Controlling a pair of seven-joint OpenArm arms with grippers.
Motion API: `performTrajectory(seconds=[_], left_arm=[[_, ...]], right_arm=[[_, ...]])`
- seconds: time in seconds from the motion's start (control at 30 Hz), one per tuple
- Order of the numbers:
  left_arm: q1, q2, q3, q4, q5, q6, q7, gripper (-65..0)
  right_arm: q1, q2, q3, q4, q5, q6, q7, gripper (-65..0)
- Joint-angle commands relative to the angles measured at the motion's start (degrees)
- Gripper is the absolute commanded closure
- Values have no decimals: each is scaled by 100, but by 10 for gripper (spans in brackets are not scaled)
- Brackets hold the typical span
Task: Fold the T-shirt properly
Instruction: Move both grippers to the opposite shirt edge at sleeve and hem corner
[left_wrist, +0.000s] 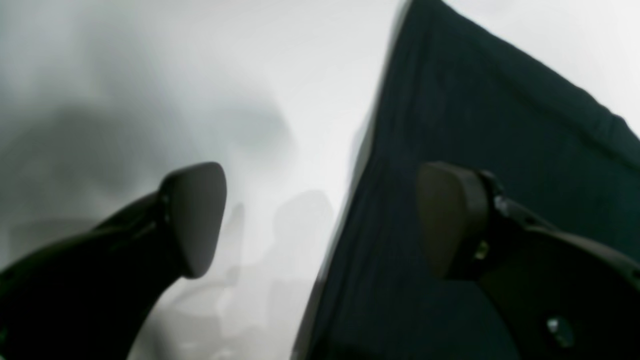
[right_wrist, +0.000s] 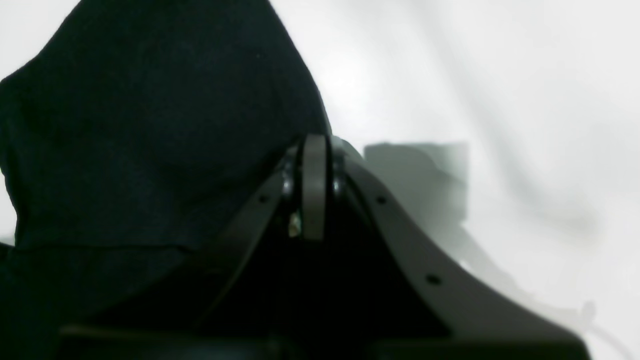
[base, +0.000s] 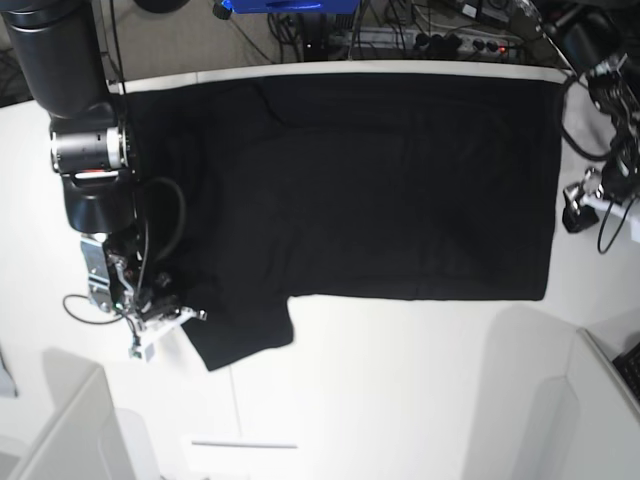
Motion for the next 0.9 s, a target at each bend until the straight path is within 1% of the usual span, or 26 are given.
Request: performTrajectory(seconds=[0.0,0.07,0.1,0.27,0.3,0.37,0.47,0.63,0.77,0.87], left_arm=[[-260,-202,73,-59,-100,-42,-116,-571],[-665,-325,267,-507,-29,-42,-116,-571],[-876,-360,346,-692,129,-42,-125,-571],[-1984,-360,741,-1483,1492,-69,-143,-571],[-2177,-342,794,-1632,1685,-69,-239,-571],[-2441,-342,1023,-1993,1878,-69,-503,-571],[-2863,-378,1533,-2802,2001,-69,-978,-571],[-3381,-378,1911,-4032,1993,-60,-1708,-571],[-3540,-369,2166,-4375,1993,-51,-1989,-571],[-3610,-351,2394,-4463,1993,-51,-2059,-571]], right_arm=[[112,23,5,29,-44,-6,-156,0],[112,23,-4,29,-44,-6,-156,0],[112,23,-4,38,-44,-6,-156,0],[112,23,-4,47,-44,-6,-156,0],[112,23,-4,47,-44,-6,-156,0],[112,23,-13,47,-44,-6,-156,0],[112,23,-4,47,-44,-6,-156,0],[112,41,-13,47,-44,-6,-156,0],[112,58,-22,47,-44,-6,-156,0],[112,67,-22,47,-44,-6,-156,0]])
